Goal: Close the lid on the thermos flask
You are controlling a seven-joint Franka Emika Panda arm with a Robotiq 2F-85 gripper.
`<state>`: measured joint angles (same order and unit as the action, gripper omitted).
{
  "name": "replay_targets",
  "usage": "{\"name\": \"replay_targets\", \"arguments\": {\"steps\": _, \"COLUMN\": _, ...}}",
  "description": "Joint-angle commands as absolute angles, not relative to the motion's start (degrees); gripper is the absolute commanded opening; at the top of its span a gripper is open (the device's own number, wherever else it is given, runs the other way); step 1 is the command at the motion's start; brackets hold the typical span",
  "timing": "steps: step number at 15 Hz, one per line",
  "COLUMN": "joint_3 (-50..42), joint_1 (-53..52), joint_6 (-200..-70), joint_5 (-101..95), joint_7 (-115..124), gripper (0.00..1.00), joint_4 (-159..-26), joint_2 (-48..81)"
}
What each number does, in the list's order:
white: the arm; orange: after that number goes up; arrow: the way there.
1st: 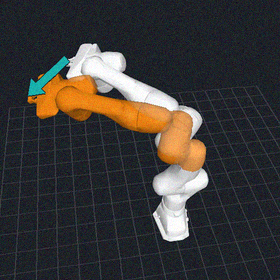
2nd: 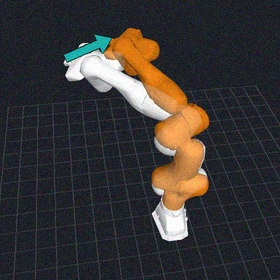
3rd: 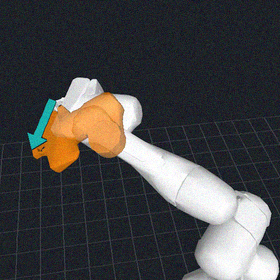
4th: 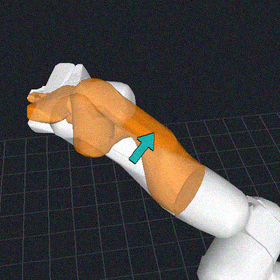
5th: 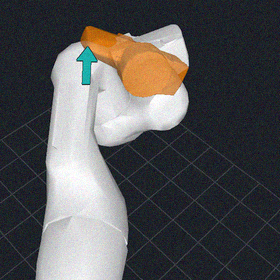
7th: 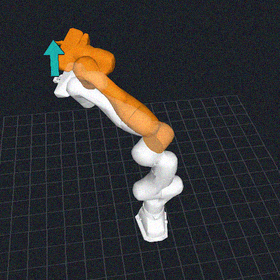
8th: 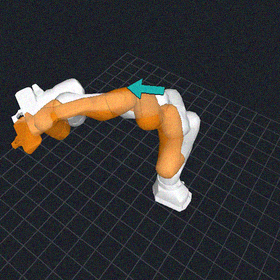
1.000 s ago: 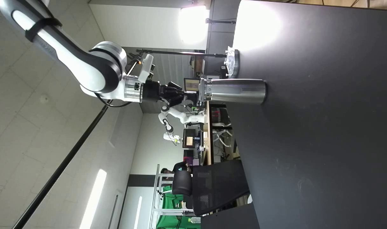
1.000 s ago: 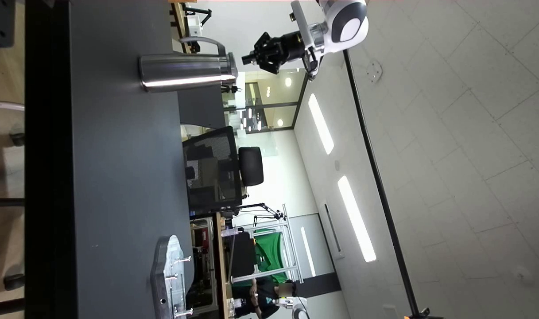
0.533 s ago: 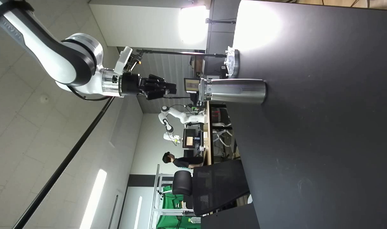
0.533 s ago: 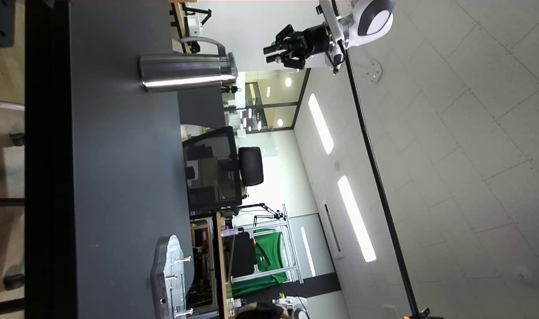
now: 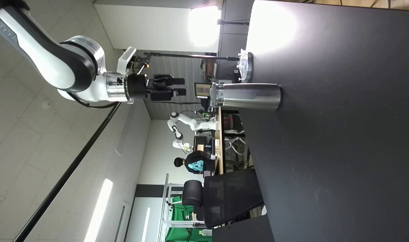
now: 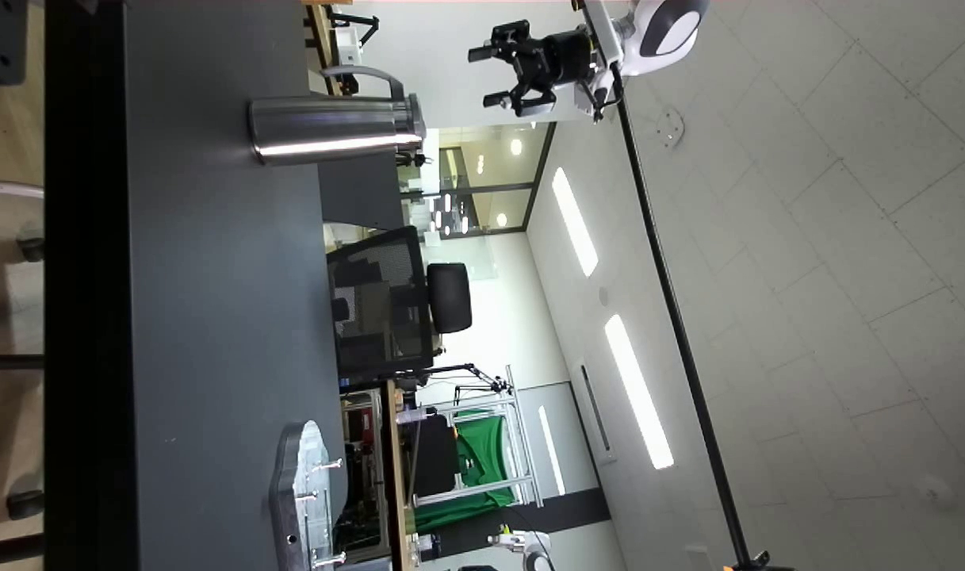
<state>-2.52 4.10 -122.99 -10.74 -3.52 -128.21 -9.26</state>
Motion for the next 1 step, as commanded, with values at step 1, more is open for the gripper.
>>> {"name": "replay_targets", "arguments": {"steps": 1, "joint_3": -2.72, "joint_1": 3.85, "joint_6": -122.75, "joint_5": -10.85, "joint_7": -3.54, "gripper": 0.87, "joint_4": -128.10, "joint_2": -9.26}}
